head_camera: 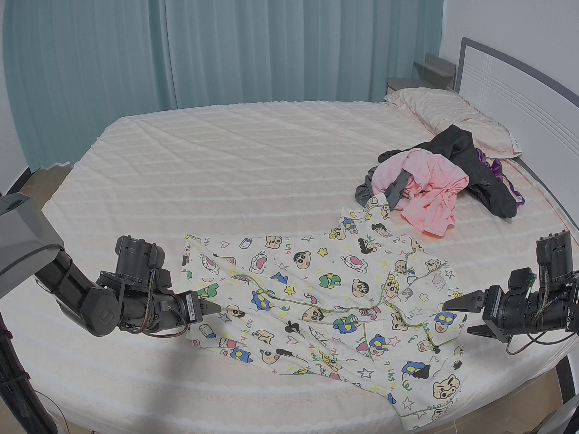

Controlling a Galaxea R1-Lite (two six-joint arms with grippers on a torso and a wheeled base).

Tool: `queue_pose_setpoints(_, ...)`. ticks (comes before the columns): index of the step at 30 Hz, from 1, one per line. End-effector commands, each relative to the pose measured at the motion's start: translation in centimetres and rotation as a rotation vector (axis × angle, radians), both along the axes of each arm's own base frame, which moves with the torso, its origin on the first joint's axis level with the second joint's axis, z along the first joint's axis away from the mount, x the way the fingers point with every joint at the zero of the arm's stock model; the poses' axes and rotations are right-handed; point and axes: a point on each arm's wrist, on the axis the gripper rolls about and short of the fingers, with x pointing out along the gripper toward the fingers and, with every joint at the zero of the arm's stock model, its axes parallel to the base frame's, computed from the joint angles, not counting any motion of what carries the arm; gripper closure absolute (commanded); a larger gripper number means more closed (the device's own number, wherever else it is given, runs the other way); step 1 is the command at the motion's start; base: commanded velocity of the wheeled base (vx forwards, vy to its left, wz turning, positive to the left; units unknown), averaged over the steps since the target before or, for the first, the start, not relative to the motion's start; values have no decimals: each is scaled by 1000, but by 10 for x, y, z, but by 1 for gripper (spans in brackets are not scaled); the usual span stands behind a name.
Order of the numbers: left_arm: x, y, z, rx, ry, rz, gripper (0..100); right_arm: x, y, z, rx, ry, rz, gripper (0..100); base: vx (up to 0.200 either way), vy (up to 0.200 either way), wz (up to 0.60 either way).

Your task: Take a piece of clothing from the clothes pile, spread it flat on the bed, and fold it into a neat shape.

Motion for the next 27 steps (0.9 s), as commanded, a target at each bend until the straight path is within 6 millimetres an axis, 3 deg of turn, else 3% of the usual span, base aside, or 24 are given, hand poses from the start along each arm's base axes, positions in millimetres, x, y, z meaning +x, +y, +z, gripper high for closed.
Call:
queue_pose_setpoints(1,7,-5,-7,10,9,-4,100,1,0,-2,0,8,1,0,0,0,0)
queue_pose_setpoints(8,9,-4,7,-5,-36,5,100,2,0,-2,-1,11,1,0,0,0,0)
queue_pose_setpoints(17,32,-7,33,-66,-126,53,100,2,0,-2,-3,8,1,0,0,0,0)
queue_pose_setpoints(27,62,-15,15,-64,-76,65,100,2,1,-2,-3,9,3,0,0,0,0)
